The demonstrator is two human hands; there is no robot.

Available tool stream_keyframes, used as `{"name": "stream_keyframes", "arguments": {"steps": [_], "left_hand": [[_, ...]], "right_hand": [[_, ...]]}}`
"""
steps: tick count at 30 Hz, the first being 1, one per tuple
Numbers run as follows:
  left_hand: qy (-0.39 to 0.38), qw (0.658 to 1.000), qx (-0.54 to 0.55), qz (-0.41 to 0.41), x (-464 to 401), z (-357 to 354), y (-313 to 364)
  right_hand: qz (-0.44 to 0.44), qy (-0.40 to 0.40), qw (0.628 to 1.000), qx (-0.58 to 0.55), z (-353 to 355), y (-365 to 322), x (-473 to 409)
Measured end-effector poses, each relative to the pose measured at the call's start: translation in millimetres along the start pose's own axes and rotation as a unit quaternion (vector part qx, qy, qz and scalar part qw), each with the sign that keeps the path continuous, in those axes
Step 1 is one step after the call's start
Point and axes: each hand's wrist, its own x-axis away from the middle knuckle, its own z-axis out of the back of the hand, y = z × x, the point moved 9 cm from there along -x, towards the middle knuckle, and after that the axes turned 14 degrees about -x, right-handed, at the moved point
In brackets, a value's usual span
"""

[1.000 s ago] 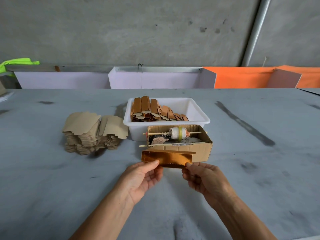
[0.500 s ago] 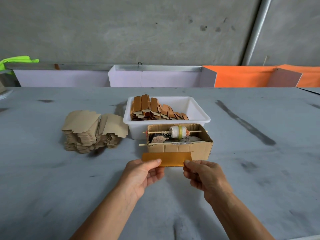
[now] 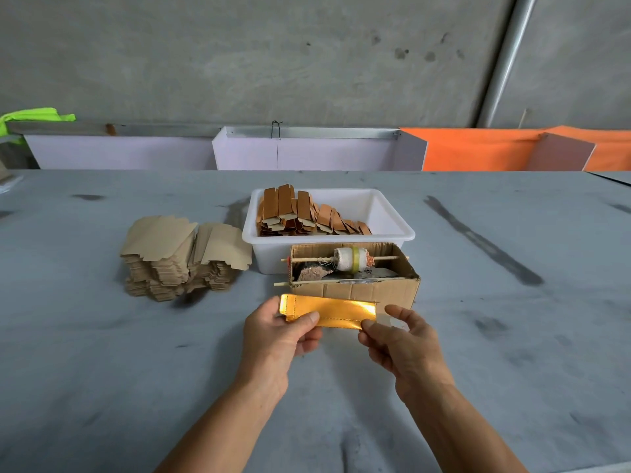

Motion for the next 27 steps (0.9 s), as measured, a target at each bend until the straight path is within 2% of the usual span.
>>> {"name": "stream_keyframes", "arguments": {"steps": [2, 5, 12, 16, 27], "left_hand": [[0.032, 0.999, -0.001, -0.029, 2, 4, 4], [0.059, 0.997, 0.054, -0.022, 4, 6, 1], [0.028, 0.993, 0.108, 0.029, 5, -12, -15], [0.05, 0.993, 0.108, 0.02, 4, -14, -17], [0.05, 0.993, 0.103, -0.013, 4, -10, -20]], "right_hand": [[0.013, 0.0, 1.0, -0.02, 0, 1, 0], [0.037, -0.01, 0.999, -0.033, -3, -1, -1], [0.089, -0.024, 0.995, -0.023, -5, 0, 1], [0.073, -0.023, 0.996, -0.041, -8, 12, 4], [0.015, -0.052, 0.996, -0.064, -18, 28, 6]]}}
